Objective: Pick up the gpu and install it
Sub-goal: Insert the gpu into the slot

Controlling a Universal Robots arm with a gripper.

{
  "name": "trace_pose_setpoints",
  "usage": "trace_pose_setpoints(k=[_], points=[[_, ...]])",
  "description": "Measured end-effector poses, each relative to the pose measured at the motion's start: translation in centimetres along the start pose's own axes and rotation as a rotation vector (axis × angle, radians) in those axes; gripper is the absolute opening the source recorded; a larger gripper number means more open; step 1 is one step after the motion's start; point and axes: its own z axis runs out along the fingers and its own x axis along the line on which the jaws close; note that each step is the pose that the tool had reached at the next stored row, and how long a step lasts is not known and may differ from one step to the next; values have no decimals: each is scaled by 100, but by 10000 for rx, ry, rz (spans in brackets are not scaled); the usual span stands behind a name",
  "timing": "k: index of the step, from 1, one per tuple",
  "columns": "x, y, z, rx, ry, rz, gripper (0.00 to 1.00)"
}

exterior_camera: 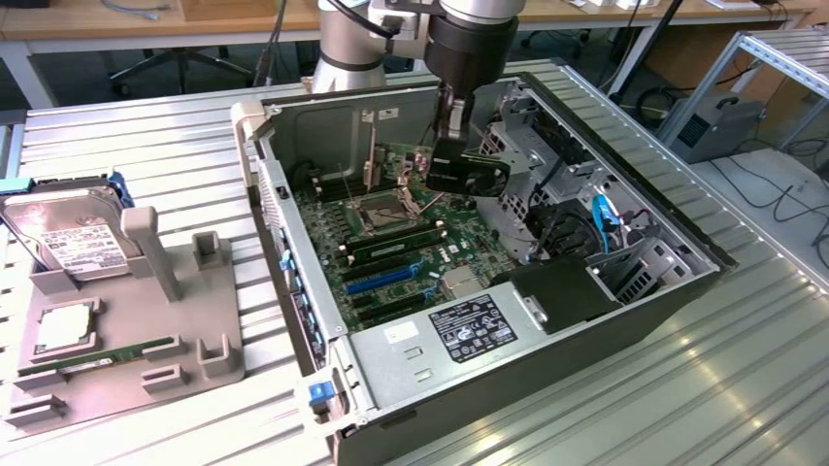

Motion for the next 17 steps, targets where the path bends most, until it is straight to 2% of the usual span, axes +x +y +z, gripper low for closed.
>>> trace_pose_setpoints(k=[17], points=[[0, 0, 0, -9, -5, -263, 28]])
